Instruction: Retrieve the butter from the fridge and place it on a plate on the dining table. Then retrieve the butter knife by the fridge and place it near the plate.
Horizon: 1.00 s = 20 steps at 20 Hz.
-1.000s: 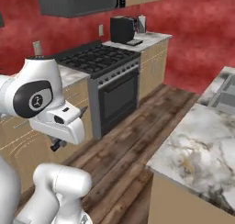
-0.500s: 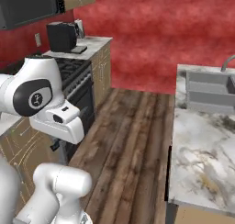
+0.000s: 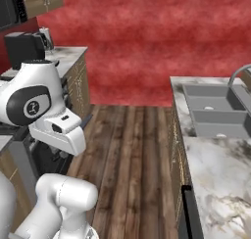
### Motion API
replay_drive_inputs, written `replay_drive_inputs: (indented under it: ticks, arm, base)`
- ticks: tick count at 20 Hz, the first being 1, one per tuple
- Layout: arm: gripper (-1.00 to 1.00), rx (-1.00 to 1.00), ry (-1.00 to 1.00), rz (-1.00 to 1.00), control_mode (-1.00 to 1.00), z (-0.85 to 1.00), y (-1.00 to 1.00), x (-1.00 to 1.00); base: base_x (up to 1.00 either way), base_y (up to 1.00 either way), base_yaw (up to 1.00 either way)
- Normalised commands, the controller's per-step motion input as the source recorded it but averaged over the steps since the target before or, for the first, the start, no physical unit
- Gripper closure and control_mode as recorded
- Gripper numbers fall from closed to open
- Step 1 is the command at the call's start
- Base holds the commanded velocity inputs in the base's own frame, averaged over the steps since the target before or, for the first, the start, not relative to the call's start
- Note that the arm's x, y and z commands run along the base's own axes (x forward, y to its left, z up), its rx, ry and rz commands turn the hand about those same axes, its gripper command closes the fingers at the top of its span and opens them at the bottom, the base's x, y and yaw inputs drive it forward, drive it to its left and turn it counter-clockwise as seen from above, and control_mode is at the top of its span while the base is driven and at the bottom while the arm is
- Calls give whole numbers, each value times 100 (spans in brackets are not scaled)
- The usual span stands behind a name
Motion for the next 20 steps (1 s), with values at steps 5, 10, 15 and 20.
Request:
replay_drive_inputs:
  ticks: [5, 10, 15, 20]
  arm:
    - [100, 0, 0, 0, 100, 0, 0, 0]
    - [100, 0, 0, 0, 100, 0, 0, 0]
    - [100, 0, 0, 0, 100, 0, 0, 0]
    - [100, 0, 0, 0, 100, 0, 0, 0]
  base:
    - [100, 15, 0]
    - [100, 3, 0]
    - [100, 0, 0]
    - [100, -1, -1]
